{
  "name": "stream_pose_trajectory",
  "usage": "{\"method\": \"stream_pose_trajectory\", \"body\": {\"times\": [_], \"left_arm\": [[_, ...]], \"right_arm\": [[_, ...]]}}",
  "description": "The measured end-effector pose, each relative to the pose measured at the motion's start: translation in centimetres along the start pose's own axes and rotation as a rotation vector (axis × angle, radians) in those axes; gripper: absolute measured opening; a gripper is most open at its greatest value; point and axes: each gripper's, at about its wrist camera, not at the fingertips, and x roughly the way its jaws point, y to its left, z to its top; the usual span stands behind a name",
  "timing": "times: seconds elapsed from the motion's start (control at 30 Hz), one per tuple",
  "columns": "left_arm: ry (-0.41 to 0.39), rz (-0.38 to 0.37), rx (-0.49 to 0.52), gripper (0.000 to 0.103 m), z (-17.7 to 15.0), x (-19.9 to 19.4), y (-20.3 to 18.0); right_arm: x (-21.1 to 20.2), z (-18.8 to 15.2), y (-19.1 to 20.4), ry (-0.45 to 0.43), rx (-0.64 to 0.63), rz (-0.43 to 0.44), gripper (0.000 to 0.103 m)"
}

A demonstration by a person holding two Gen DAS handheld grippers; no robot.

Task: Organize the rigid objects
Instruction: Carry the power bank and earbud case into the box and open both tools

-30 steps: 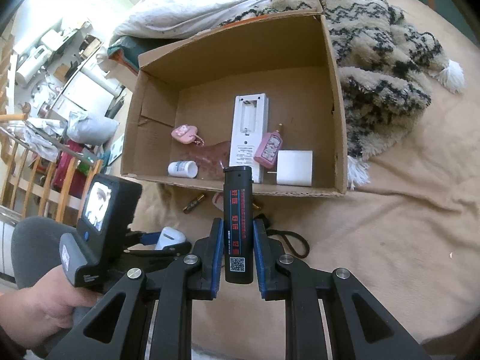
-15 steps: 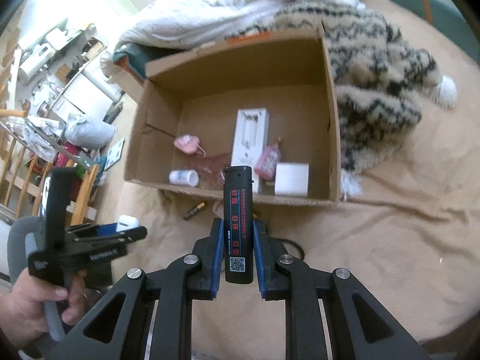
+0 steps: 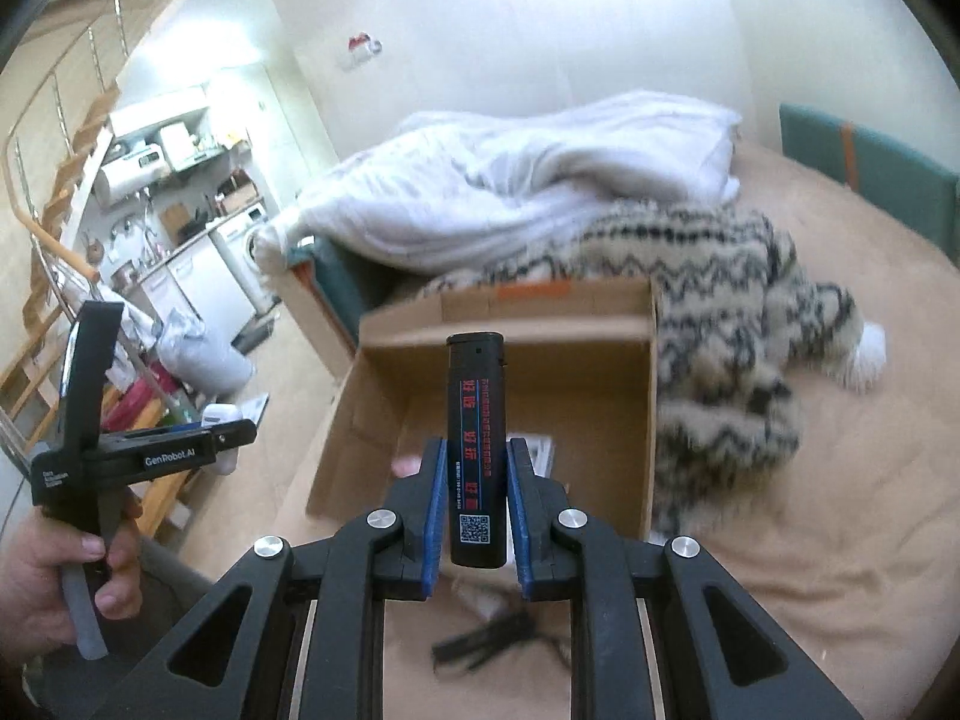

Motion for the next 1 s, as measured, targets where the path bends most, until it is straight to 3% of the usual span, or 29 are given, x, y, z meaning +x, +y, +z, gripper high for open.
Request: {"method": "stream_pose_trajectory", "body": {"times": [0.2, 0.4, 0.53, 0.77, 1.0], "left_arm": [[-0.065, 0.011, 0.002, 0.04, 2.6, 2.1, -2.2], [-0.017, -0.013, 0.071, 0.04, 3.1, 7.0, -5.8], [0.02, -0.031, 0.1, 0.04, 2.5, 9.9, -7.3], [0.086, -0.025, 0.105, 0.04, 0.7, 13.4, -8.0], [0.145, -0.02, 0.112, 0.04, -0.3, 15.0, -8.4]], "right_arm": [[4.4, 2.5, -1.0, 0.012, 0.015, -0.021, 0.021], [8.5, 2.6, -2.3, 0.069, 0.055, -0.046, 0.021], [11.0, 1.4, -3.1, 0.159, 0.085, -0.061, 0.021], [14.0, -1.4, -4.2, 0.318, 0.124, -0.085, 0.021], [14.7, -2.3, -4.2, 0.361, 0.119, -0.095, 0.021]]}}
